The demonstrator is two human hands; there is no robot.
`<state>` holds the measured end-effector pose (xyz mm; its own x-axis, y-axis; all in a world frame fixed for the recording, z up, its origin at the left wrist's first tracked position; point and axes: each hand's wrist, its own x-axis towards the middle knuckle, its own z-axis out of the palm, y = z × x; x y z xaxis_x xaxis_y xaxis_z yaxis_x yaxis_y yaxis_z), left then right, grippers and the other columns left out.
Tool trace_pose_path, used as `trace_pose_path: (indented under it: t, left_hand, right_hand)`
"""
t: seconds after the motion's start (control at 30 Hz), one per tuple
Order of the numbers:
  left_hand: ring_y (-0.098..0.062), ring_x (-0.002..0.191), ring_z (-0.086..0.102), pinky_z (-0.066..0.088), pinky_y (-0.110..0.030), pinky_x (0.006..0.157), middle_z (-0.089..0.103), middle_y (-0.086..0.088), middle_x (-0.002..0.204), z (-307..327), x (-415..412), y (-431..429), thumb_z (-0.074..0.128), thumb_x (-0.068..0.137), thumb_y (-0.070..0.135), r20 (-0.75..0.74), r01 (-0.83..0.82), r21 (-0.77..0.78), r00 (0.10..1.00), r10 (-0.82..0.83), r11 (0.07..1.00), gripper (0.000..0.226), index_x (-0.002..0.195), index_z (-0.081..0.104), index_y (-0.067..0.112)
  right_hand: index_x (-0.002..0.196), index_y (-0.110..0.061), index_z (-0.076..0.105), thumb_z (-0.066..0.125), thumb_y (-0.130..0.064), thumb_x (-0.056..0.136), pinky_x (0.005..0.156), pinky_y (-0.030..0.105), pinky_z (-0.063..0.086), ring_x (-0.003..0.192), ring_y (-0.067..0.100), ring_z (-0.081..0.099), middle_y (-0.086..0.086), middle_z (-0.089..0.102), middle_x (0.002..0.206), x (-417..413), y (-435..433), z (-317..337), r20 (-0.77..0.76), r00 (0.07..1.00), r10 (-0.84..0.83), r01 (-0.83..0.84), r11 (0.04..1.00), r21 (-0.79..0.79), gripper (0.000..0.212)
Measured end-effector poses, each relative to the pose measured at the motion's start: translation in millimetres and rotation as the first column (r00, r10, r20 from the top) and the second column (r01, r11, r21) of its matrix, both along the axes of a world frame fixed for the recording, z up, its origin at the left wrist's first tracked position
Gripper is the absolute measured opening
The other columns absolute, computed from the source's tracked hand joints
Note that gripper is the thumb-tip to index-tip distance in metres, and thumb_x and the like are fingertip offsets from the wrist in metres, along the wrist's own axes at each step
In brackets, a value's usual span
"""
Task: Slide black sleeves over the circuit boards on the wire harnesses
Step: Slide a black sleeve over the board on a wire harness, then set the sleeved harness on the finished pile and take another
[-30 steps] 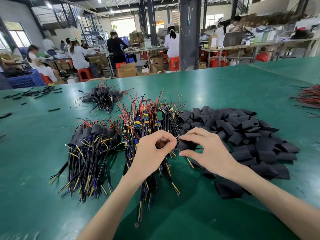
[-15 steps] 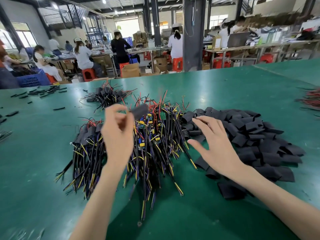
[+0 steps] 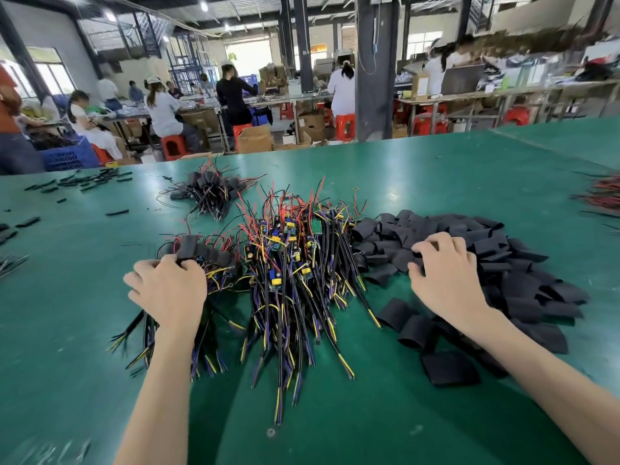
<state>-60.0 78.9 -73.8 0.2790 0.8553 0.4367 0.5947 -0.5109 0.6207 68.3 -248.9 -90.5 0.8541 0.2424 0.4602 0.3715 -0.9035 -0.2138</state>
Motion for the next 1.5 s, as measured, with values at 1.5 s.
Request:
trace_pose_path:
  t: [1.5]
  left_hand:
    - [-0.028,0.089,0.051,0.023,-0.032,0.073,0.059,-0.003,0.096,12,31,-91,0.053,0.095,0.021,-0.435,0.753,0.432,0.656,-0.617,0.496,0.018,0.093,0.07,0.016]
  right_hand:
    - [0.143,0.0,0.022,0.04,-0.027,0.099,0.083,0.016,0.024,0.1,0.024,0.043,0.005,0.032,0.109,-7,10,1,-0.196,0.864,0.464,-0.408,0.873,0.269,0.055]
